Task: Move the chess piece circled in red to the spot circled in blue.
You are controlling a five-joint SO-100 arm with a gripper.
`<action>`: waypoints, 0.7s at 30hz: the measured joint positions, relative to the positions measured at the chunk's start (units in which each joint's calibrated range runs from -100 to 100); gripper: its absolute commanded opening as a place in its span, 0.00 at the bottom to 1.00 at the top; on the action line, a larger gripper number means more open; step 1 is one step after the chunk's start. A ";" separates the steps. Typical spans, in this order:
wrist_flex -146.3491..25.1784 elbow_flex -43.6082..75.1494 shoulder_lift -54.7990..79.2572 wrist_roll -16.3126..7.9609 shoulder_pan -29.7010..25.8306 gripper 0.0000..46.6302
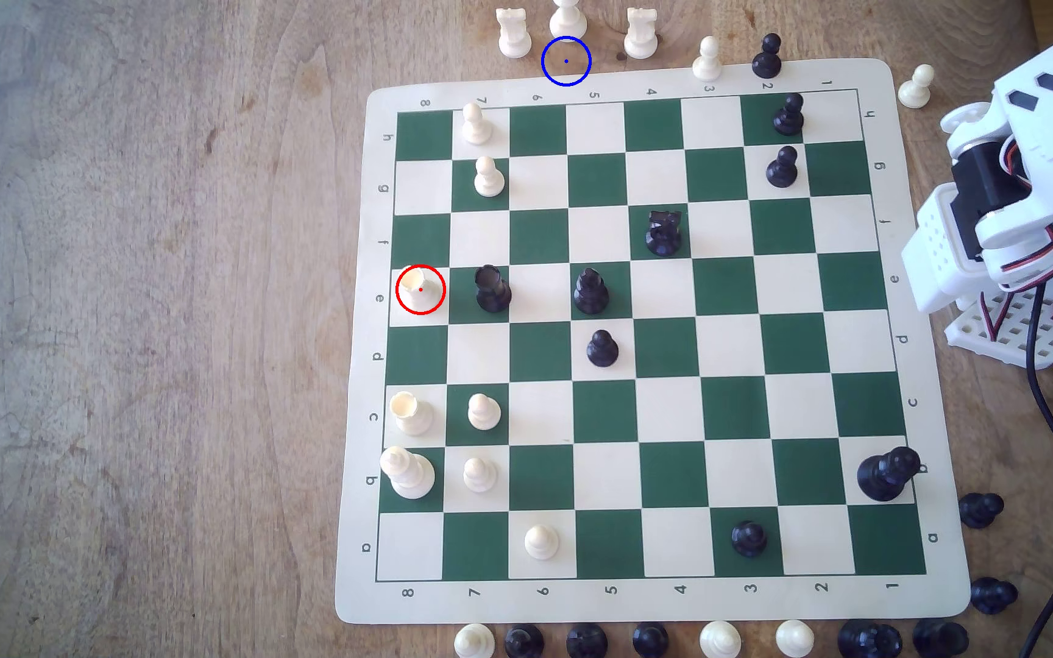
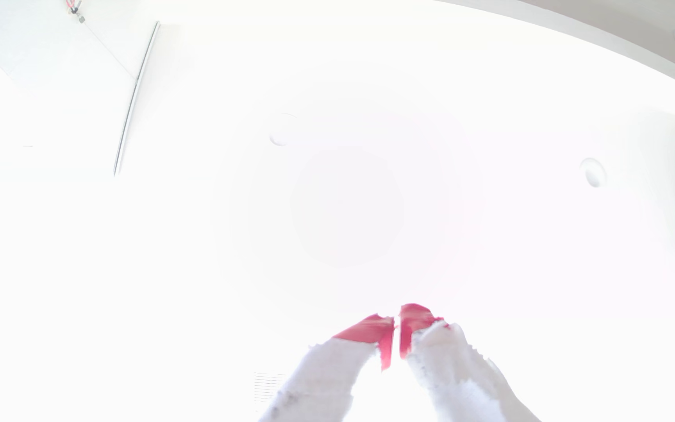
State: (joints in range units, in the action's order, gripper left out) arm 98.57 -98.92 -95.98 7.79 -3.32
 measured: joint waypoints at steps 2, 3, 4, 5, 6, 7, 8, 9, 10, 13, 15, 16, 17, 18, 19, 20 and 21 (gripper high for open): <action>-0.08 0.00 0.00 0.00 0.00 0.00; -0.64 0.00 0.00 0.05 0.00 0.00; -3.27 0.00 0.00 0.05 0.00 0.00; -6.29 0.00 0.00 0.05 0.00 0.00; -9.24 0.00 0.00 0.05 0.00 0.00; -12.11 0.00 0.00 0.05 0.00 0.00; -14.34 0.00 0.00 0.05 0.00 0.00; -16.49 0.00 0.00 0.05 0.00 0.00; -19.28 0.00 0.00 0.05 0.00 0.00; -31.95 1.08 0.00 0.00 0.00 0.00; -45.98 4.52 0.00 0.00 0.00 0.00; -50.92 5.33 0.00 0.00 0.00 0.00; -55.70 6.06 0.00 0.00 0.07 0.00; -60.00 6.42 0.00 0.00 0.29 0.00; -63.82 6.87 0.00 0.00 0.74 0.00; -71.00 8.13 0.00 0.00 1.62 0.00; -74.50 8.77 0.00 0.00 1.92 0.00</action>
State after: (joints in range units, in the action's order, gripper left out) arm 24.06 -90.15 -95.98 7.79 -1.40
